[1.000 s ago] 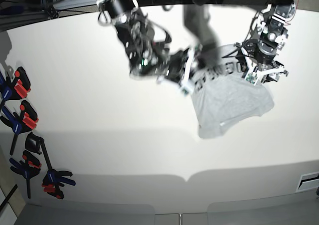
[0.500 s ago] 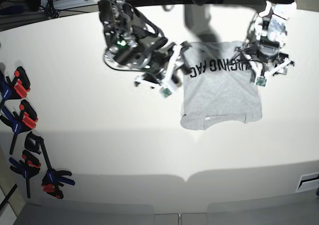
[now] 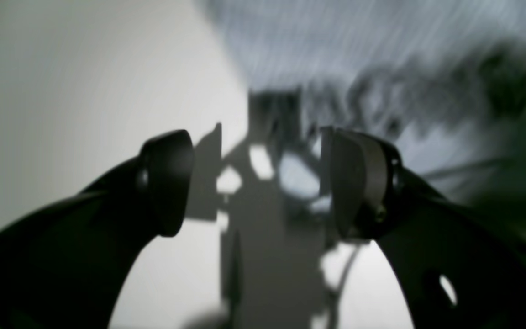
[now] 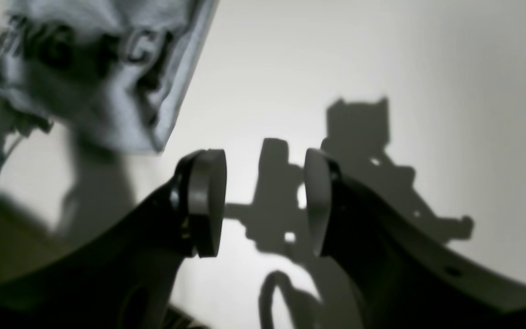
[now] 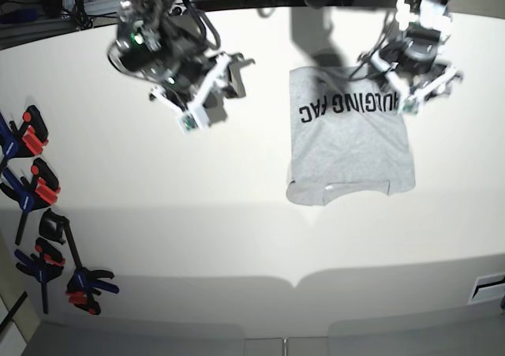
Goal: Fold the T-shirt properly
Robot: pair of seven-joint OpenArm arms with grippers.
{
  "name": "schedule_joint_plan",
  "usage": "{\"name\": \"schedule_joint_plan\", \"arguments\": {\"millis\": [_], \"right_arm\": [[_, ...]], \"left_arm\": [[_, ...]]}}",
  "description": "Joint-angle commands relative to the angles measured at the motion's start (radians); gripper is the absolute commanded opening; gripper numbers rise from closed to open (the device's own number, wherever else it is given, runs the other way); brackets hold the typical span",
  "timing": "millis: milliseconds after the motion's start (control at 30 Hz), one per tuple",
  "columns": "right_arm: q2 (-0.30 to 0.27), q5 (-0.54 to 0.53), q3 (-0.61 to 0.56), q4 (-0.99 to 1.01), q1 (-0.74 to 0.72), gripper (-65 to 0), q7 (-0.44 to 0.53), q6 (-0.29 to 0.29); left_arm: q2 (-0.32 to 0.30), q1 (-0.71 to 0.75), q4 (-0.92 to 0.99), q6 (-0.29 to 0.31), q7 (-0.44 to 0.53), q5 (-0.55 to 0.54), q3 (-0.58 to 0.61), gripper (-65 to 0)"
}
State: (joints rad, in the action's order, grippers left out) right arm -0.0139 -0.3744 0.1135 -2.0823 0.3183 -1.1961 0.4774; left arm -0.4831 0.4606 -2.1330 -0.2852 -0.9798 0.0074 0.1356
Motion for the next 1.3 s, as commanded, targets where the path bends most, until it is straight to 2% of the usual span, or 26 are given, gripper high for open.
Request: {"name": "schedule_joint_plan", "arguments": {"millis": [0,167,267,333,467,600,667,800,867,900,967,1033,1100,1167,1267], "right_arm": [[-0.003,-0.044,0.022,-0.046,0.03,-38.5,0.003,0.014],[-0.019,-0.164,0.124,-0.187,0.205,-38.5,-0.055,0.032],[-0.02,-0.252,0.174,-0.258,0.304,-38.5,-0.124,0.032],[-0.021,-0.289,0.208,-0.274,0.379,-38.5,-0.135,0.032],[-0.051,-0.317,0.25,-0.274,0.538,-38.5,-0.159,0.037],[-0.05,-0.313,0.254,-0.274,0.692,-38.5,-0.137,0.07],[-0.05,-0.296,0.254,-0.274,0.766,-38.5,-0.096,0.093],[-0.05,-0.171,0.253,-0.264,0.871,-38.5,0.049,0.124],[-0.054,-0.121,0.253,-0.212,0.881,-38.5,0.097,0.125],[-0.066,-0.108,0.252,-0.171,0.879,-38.5,0.111,0.125],[-0.107,-0.096,0.235,-0.063,0.866,-38.5,0.151,0.125],[-0.162,-0.093,0.2,0.076,0.839,-38.5,0.198,0.125],[-0.209,-0.037,0.151,0.217,0.801,-38.5,0.254,0.124],[-0.251,0.064,0.093,0.36,0.757,-38.5,0.342,0.113],[-0.315,0.153,-0.002,0.588,0.687,-38.5,0.504,0.054]], "left_arm": [[-0.01,0.033,-0.047,-0.013,0.01,0.018,-0.03,-21.2],[-0.01,0.234,-0.15,0.0,0.008,0.018,-0.172,-21.2],[-0.01,0.348,-0.158,0.027,0.007,0.018,-0.237,-21.2],[-0.01,0.424,-0.158,0.027,0.007,0.018,-0.265,-21.2],[-0.01,0.562,-0.158,0.027,0.008,0.018,-0.293,-21.2],[-0.01,0.655,-0.158,0.027,0.024,0.018,-0.292,-21.2],[0.002,0.693,-0.157,0.027,0.043,0.018,-0.292,-21.2],[0.039,0.752,-0.12,0.029,0.119,0.017,-0.292,-21.2],[0.043,0.753,-0.048,0.069,0.163,0.0,-0.29,-21.2],[0.043,0.747,0.009,0.11,0.207,-0.011,-0.286,-21.2],[0.044,0.717,0.14,0.195,0.293,-0.012,-0.267,-21.2],[0.061,0.652,0.294,0.259,0.336,-0.008,-0.242,-21.2],[0.082,0.575,0.457,0.301,0.362,-0.008,-0.214,-21.2],[0.1,0.49,0.628,0.333,0.409,-0.008,-0.184,-21.2],[0.137,0.348,0.899,0.367,0.516,-0.008,-0.145,-21.2]]}}
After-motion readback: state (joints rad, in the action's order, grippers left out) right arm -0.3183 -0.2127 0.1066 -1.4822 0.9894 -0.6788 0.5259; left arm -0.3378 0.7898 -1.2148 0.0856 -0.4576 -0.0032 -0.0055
